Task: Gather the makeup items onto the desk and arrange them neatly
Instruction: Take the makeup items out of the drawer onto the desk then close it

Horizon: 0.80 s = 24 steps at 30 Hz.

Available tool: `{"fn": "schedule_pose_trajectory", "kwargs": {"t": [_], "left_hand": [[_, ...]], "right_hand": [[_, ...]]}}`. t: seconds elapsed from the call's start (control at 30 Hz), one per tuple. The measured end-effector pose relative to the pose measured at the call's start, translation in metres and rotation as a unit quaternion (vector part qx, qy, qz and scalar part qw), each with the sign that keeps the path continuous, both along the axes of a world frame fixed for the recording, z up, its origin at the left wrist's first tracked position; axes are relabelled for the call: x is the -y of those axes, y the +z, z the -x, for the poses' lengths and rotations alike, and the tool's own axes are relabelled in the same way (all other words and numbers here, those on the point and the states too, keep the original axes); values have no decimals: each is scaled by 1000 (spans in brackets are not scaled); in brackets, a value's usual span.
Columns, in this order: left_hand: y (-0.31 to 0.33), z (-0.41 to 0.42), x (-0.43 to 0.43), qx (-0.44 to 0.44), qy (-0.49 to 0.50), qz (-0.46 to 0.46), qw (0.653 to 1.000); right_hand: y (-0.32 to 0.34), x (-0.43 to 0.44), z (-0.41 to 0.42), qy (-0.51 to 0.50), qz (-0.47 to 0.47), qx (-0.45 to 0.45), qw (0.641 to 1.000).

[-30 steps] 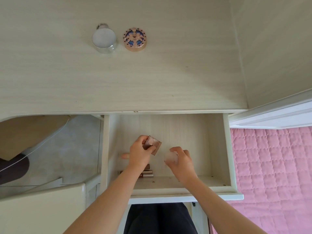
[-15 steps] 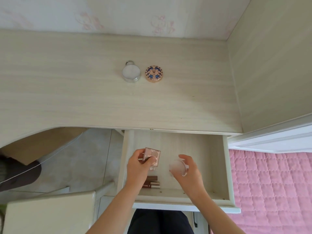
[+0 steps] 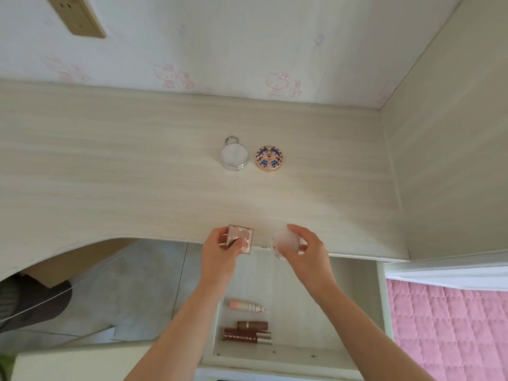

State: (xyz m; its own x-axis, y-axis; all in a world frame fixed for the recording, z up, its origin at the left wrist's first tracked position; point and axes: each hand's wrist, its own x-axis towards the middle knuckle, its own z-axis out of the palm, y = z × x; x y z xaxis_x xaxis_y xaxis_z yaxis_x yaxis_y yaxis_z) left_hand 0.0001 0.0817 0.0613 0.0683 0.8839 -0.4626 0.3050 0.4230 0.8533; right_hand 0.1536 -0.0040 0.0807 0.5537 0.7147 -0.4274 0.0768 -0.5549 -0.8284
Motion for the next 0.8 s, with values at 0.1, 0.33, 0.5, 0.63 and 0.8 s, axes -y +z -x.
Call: {"fn": "schedule_pose_trajectory", "kwargs": {"t": [0.1, 0.33, 0.5, 0.63, 0.8], "left_hand": [[-2, -7, -26, -18, 3, -7, 1000], [-5, -26, -64, -55, 8, -19, 998], [-10, -32, -72, -65, -3, -31, 997], [-10, -34, -75, -102, -40, -57, 992], [-17, -29, -74, -237, -74, -93, 964]], "right_hand": [[1, -32, -8, 6, 2, 22, 1000], [-6, -92, -16, 38, 37, 15, 998], [-14, -105, -17, 42, 49, 17, 998], [-13, -111, -20, 62, 52, 31, 996], [-15, -110, -24, 88, 57, 66, 992]]}}
